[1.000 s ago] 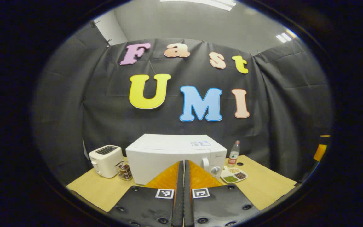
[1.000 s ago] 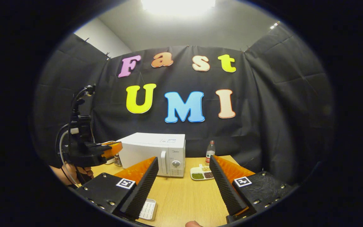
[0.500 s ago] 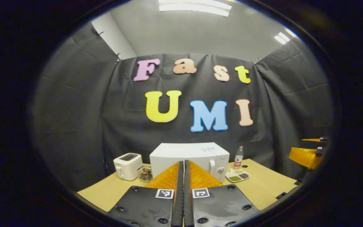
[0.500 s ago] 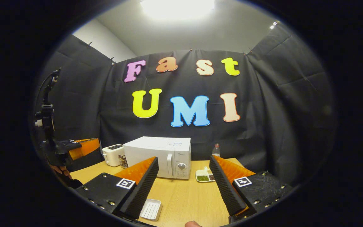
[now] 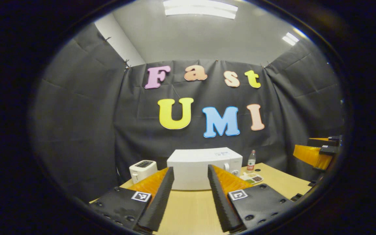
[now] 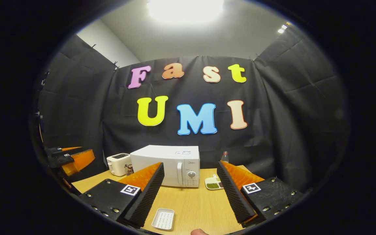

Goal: Open the microwave oven with the left hand, put the food in, and close the microwave oven.

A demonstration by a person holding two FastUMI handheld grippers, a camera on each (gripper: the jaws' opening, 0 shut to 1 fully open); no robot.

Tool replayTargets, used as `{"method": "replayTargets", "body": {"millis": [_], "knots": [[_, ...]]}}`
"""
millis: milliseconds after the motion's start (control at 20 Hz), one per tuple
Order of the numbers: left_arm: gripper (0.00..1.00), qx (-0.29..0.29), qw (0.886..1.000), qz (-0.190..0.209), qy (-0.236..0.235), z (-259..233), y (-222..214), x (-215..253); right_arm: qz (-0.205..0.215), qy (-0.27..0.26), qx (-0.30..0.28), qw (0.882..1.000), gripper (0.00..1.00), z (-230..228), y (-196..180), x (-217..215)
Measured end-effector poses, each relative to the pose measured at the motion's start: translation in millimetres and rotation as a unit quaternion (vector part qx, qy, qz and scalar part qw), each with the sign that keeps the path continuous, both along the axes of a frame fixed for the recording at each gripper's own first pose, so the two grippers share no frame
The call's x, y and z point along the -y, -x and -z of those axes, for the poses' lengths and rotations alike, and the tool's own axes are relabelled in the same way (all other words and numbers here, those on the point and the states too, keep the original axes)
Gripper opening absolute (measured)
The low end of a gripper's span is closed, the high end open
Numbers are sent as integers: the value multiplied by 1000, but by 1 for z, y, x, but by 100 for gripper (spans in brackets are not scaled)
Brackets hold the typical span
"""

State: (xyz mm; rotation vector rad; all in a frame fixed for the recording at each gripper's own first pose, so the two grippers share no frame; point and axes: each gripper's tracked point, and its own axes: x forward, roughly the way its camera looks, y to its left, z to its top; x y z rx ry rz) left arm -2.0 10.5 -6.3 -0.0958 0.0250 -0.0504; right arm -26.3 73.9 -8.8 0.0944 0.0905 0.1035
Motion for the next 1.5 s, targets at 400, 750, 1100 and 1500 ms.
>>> {"method": "replayTargets", "body": {"millis": [400, 750, 1100, 1500], "knots": [[96, 22, 1000, 6, -7, -9, 2, -15, 9, 13, 10, 1000, 98, -6, 4, -21], [98, 22, 1000, 15, -2, -7, 5, -22, 17, 15, 14, 1000, 98, -10, 6, -30], [96, 17, 1000, 21, 5, -4, 1, -30, 15, 24, 20, 999, 98, -15, 9, -38], [96, 26, 999, 27, 7, -8, -2, -35, 15, 31, 21, 999, 98, -16, 9, -48]]}}
